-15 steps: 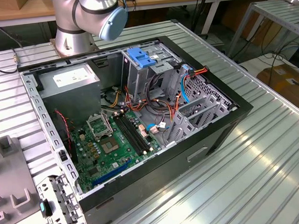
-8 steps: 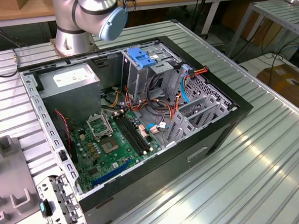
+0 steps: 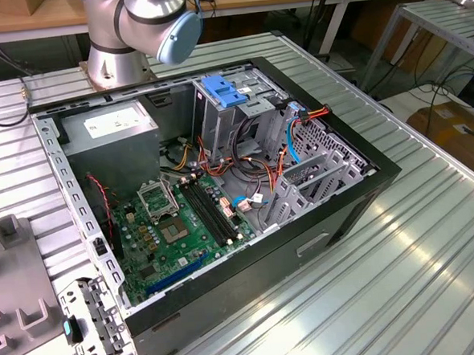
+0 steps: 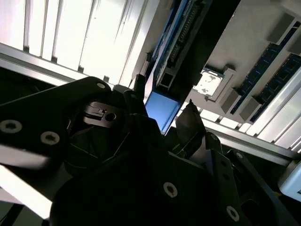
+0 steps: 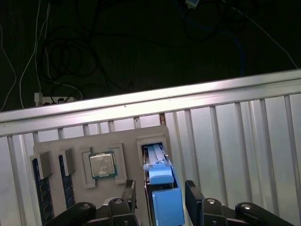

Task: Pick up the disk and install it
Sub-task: 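Pick up the disk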

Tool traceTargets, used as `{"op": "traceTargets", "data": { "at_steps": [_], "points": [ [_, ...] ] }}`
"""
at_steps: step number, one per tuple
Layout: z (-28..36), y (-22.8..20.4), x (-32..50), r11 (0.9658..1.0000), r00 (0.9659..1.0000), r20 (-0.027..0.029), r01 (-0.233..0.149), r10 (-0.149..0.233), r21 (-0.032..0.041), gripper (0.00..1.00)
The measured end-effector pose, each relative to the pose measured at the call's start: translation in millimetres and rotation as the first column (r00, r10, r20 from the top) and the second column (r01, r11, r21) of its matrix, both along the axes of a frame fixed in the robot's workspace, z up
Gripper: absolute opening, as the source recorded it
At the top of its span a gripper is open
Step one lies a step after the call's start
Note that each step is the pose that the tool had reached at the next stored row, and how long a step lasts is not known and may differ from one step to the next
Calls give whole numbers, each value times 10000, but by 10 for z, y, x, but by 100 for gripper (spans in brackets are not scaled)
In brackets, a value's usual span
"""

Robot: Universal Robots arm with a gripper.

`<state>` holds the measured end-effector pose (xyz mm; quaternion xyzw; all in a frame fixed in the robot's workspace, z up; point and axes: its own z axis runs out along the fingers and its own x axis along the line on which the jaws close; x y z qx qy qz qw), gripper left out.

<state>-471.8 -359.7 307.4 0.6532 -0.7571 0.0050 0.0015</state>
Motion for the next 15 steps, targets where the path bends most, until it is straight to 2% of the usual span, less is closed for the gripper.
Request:
{"op": "traceTargets", "data": {
  "at_steps": [5, 8, 11, 15],
  "points": [
    [-85, 0, -45, 9997, 9997, -10, -234, 234, 0, 54],
    [-90, 10, -49, 9995, 9995, -9, -315, 315, 0, 54],
    [-94, 45, -49, 9994, 9994, -10, -341, 341, -18, 54],
    [-126, 42, -51, 9985, 9985, -9, -543, 543, -20, 54]
  ]
}}
